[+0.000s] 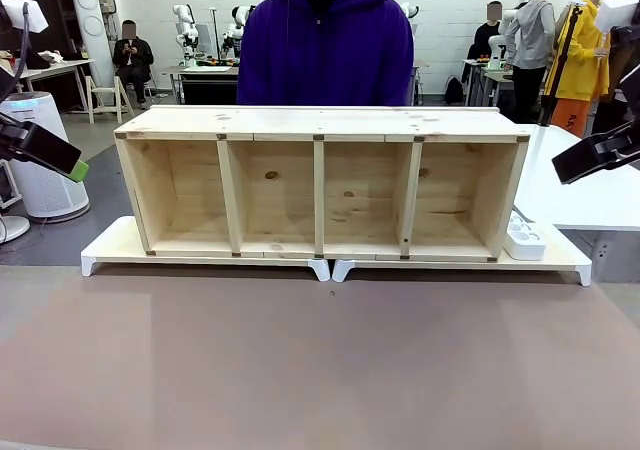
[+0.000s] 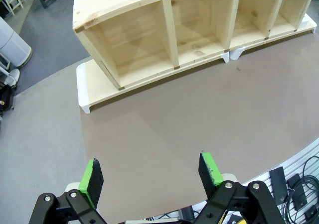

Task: Perform cable management.
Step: When the cord part of the Power Cable appears at the lower middle area of the table and stops, grasp the cord part of the Power Cable.

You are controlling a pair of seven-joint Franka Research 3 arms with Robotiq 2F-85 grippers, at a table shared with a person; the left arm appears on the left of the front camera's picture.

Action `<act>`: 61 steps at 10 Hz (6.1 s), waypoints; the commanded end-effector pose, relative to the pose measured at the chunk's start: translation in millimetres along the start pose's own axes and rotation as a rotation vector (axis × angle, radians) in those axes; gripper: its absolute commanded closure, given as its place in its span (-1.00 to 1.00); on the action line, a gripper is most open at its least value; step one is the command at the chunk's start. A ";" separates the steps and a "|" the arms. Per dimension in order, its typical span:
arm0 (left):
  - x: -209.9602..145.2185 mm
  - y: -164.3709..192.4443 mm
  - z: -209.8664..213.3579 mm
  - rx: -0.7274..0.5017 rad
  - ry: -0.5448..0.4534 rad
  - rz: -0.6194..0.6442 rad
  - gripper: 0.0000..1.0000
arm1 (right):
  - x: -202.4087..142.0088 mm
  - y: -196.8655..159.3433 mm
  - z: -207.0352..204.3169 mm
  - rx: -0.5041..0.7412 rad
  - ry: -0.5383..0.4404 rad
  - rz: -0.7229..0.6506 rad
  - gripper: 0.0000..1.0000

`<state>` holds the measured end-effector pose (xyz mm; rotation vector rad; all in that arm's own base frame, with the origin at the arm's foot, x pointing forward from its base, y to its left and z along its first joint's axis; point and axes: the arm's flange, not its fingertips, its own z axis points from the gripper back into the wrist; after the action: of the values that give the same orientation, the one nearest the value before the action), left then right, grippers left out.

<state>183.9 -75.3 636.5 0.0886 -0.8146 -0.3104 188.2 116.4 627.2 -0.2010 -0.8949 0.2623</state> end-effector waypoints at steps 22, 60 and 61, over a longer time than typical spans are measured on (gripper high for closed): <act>0.9 -0.9 1.0 0.005 -0.011 -0.003 -1.00 | 1.1 0.4 -1.4 -0.002 -0.003 0.006 -1.00; 0.9 -0.9 1.0 0.005 -0.011 -0.003 -1.00 | 59.1 204.8 -193.7 0.453 0.396 0.373 -1.00; 0.9 -0.9 1.0 0.005 -0.011 -0.003 -1.00 | 56.6 216.6 -202.1 0.480 0.420 0.433 -1.00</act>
<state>183.2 -76.1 637.0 0.0908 -0.8169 -0.3117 346.5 318.2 483.7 -0.0167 -0.3841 0.7272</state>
